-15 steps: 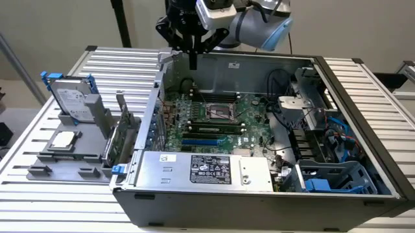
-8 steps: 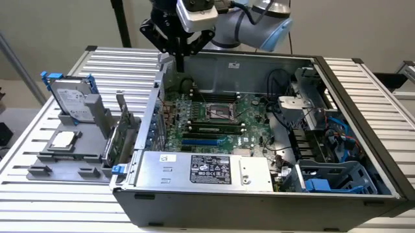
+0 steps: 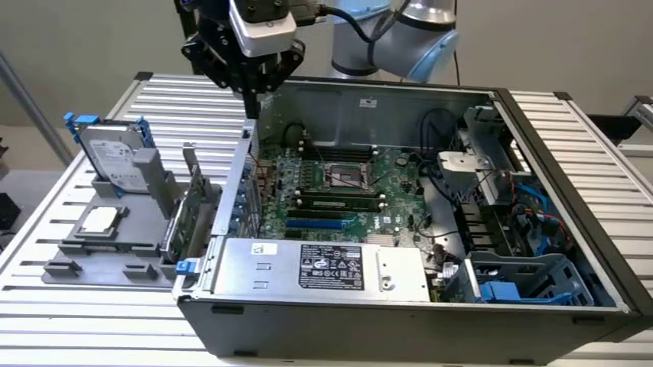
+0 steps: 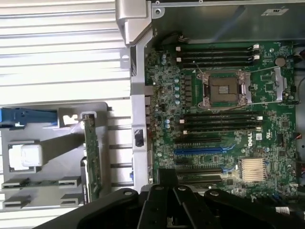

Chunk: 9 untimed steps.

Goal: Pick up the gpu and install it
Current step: 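Reach for the gpu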

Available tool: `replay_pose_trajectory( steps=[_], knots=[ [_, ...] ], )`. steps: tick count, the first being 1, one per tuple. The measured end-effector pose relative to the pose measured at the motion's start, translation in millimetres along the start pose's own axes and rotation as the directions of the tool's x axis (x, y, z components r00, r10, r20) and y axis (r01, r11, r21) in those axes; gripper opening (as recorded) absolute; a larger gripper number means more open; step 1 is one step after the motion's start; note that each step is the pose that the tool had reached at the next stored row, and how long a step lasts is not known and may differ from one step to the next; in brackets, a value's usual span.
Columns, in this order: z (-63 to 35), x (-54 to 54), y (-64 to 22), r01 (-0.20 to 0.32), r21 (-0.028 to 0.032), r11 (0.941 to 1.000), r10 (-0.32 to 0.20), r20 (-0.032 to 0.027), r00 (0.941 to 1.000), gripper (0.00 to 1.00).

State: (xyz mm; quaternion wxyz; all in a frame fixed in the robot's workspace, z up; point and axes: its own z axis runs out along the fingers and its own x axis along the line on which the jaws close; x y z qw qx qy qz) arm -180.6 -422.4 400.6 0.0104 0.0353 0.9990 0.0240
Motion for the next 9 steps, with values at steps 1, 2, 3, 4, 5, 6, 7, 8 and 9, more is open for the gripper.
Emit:
replay_pose_trajectory(
  steps=[1,2,3,4,5,6,7,8,9],
  knots=[
    [-0.1,4.1,-1.7,0.000,-0.0001,1.0000,0.000,0.0001,1.0000,0.00],
    [-0.3,8.8,-3.4,0.000,-0.0001,1.0000,0.000,0.0000,1.0000,0.00],
    [-0.4,13.4,-5.1,0.000,0.0000,1.0000,0.000,0.0000,1.0000,0.00],
    [-0.5,17.6,-6.8,0.000,-0.0001,1.0000,0.000,0.0001,1.0000,0.00],
    [-0.6,22.1,-8.5,0.000,0.0000,1.0000,0.000,0.0001,1.0000,0.00],
    [-0.6,26.4,-10.1,0.000,-0.0001,1.0000,0.000,0.0002,1.0000,0.00],
    [-0.6,31.0,-11.8,0.000,-0.0001,1.0000,0.000,0.0002,1.0000,0.00],
    [-0.7,35.4,-13.4,0.000,0.0000,1.0000,0.000,0.0001,1.0000,0.00],
    [-0.6,39.8,-14.9,0.000,0.0000,1.0000,0.000,0.0001,1.0000,0.00]
  ],
)
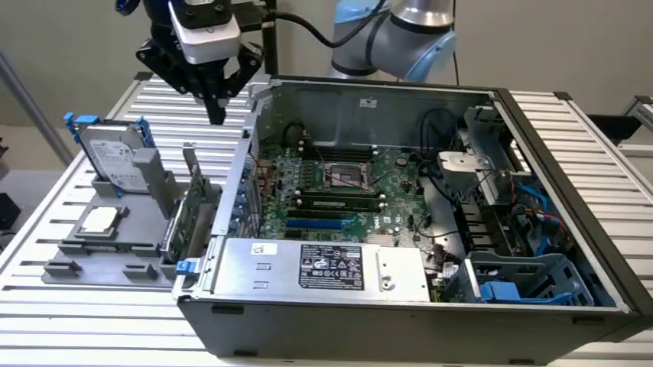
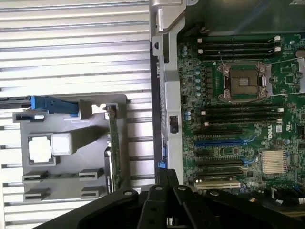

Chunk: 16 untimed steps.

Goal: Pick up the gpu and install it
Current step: 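Reach for the gpu, then pick up the gpu and move the gpu toward the slot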

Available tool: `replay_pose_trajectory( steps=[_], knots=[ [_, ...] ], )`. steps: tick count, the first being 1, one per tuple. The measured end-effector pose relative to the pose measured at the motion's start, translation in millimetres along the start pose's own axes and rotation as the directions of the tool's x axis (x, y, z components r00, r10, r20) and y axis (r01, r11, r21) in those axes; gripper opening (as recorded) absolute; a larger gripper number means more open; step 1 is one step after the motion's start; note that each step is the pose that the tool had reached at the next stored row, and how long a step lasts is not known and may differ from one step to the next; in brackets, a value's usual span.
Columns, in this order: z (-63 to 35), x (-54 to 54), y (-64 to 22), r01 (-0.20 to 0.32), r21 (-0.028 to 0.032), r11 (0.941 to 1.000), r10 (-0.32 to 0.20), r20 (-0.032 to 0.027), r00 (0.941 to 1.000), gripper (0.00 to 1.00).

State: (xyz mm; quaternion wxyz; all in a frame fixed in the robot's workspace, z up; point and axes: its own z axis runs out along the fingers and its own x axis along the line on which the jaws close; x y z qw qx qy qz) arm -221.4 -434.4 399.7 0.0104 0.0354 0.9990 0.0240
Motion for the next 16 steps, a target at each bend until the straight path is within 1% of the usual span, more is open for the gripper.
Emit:
replay_pose_trajectory(
  steps=[7,15,16],
  knots=[
    [1.8,31.5,-9.3,0.000,0.0000,1.0000,0.000,0.0000,1.0000,0.00],
    [8.1,67.1,-17.6,0.000,0.0001,1.0000,0.000,-0.0001,1.0000,0.00],
    [8.7,69.1,-18.0,0.000,-0.0002,1.0000,0.000,0.0002,1.0000,0.00]
  ],
)
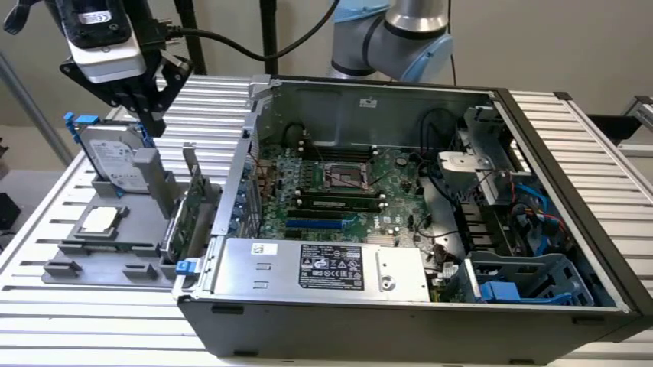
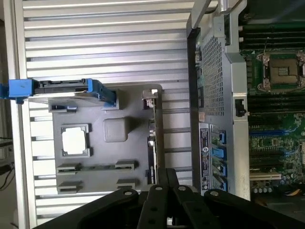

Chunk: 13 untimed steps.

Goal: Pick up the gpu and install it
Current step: 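Pick up the gpu and move the gpu toward the slot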

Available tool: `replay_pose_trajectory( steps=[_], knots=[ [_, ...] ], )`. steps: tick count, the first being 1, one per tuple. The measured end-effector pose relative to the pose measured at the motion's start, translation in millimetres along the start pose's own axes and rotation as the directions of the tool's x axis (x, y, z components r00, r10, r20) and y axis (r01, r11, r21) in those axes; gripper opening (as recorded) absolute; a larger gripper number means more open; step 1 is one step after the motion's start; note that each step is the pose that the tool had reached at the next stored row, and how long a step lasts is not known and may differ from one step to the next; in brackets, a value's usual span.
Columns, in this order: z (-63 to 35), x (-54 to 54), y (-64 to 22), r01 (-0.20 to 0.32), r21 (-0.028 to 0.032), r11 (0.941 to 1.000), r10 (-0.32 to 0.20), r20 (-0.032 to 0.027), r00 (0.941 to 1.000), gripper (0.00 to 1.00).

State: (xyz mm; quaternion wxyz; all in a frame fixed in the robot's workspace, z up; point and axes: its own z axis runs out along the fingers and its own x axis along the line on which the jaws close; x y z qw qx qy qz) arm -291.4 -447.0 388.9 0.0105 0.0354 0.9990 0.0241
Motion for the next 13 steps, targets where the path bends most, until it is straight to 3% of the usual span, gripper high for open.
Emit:
replay_pose_trajectory(
  steps=[13],
  knots=[
    [-0.1,0.0,0.0,0.000,0.0002,1.0000,0.000,-0.0003,1.0000,0.00]
  ],
)
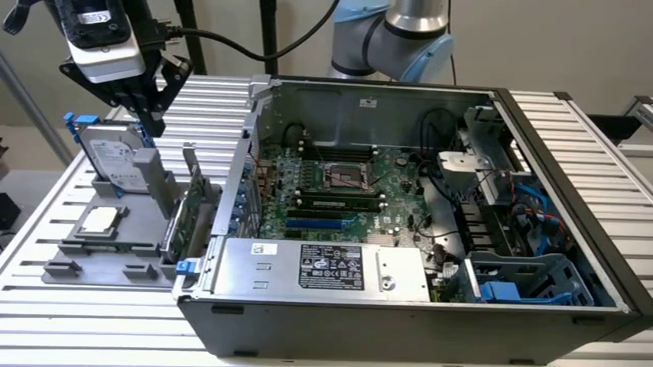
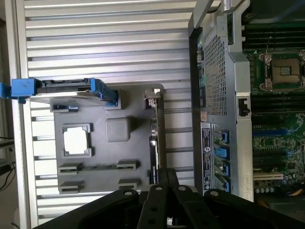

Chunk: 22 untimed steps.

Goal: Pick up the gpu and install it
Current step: 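Pick up the gpu and move the gpu toward the slot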

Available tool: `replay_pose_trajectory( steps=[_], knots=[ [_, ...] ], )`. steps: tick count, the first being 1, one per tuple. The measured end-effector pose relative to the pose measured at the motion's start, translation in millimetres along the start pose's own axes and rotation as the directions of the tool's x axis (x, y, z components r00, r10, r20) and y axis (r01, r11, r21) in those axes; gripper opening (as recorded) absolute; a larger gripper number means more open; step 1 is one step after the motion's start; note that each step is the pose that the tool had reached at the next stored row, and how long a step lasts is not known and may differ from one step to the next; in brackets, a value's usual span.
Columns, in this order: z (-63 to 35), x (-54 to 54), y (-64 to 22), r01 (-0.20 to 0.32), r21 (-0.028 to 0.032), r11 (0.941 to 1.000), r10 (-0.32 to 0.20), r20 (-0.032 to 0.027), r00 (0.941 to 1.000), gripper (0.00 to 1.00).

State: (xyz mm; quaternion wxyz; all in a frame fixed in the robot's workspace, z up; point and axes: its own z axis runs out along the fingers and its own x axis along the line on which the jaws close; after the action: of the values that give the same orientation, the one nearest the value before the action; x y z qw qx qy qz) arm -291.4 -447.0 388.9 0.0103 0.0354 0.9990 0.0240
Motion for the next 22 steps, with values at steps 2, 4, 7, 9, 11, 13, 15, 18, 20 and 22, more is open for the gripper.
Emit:
replay_pose_trajectory(
  steps=[2,4,7,9,11,13,15,18,20,22],
  knots=[
    [0.0,0.0,0.0,0.000,0.0000,1.0000,0.000,0.0000,1.0000,0.00],
    [0.0,0.0,0.0,0.000,0.0000,1.0000,0.000,0.0000,1.0000,1.00],
    [0.0,0.0,0.0,0.000,0.0000,1.0000,0.000,0.0000,1.0000,1.00],
    [0.0,0.0,0.0,0.000,0.0000,1.0000,0.000,0.0000,1.0000,1.00],
    [0.0,0.0,0.0,0.000,0.0000,1.0000,0.000,-0.0001,1.0000,1.00],
    [0.0,0.0,0.0,0.000,0.0000,1.0000,0.000,0.0000,1.0000,1.00],
    [0.3,0.0,0.0,0.000,0.0001,1.0000,0.000,-0.0001,1.0000,1.00],
    [5.2,0.3,-0.4,0.000,0.0001,1.0000,0.000,0.0000,1.0000,1.00],
    [8.8,0.5,-0.8,0.000,0.0001,1.0000,0.000,0.0000,1.0000,1.00],
    [12.4,0.8,-1.2,0.000,0.0001,1.0000,0.000,0.0000,1.0000,1.00]
  ],
)
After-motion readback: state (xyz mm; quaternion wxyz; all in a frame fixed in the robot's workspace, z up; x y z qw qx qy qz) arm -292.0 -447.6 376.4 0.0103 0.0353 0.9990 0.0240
